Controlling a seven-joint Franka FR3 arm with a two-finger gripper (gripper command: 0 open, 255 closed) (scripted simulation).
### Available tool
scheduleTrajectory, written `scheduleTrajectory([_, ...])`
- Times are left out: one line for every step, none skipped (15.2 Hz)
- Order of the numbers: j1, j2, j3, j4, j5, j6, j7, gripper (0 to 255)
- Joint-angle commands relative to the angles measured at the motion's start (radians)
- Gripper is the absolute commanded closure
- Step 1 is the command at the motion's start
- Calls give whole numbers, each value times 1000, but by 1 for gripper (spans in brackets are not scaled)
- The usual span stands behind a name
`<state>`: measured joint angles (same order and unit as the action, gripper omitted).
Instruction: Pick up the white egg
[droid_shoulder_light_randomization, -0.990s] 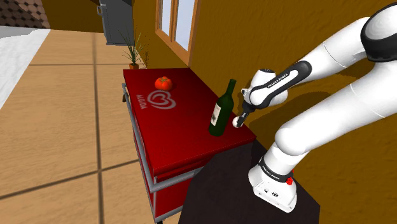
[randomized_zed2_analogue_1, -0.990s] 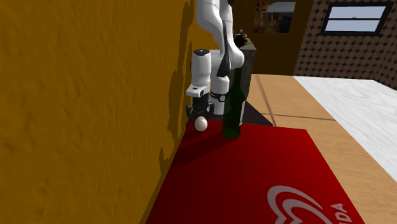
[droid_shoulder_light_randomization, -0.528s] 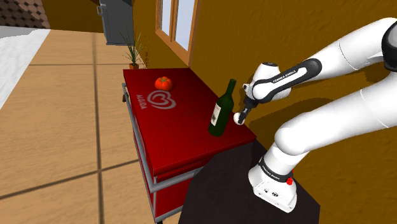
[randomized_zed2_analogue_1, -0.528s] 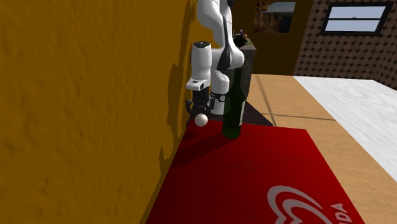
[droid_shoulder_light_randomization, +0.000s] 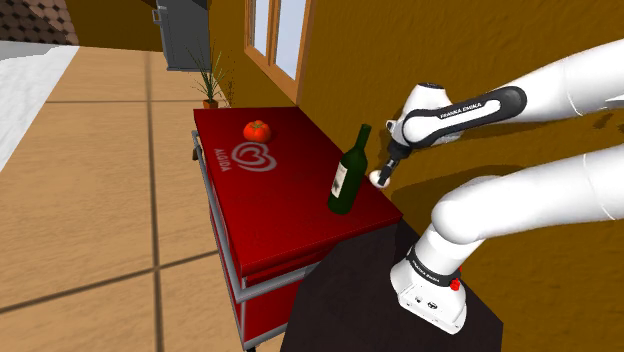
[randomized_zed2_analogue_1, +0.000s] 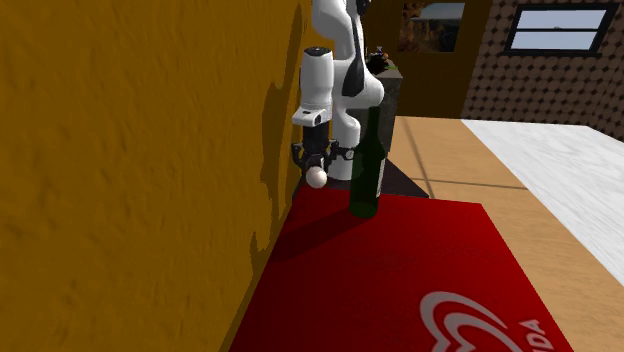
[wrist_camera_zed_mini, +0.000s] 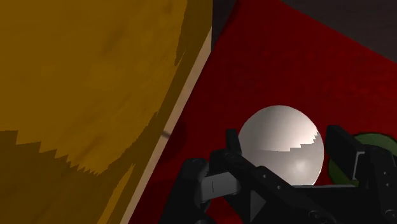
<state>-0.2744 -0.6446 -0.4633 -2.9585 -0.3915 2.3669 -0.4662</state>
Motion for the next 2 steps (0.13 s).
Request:
scheduleTrajectory([-2, -19, 4, 7, 3, -26, -4, 255])
scheduleTrajectory([-2, -19, 4, 7, 3, -26, -4, 255])
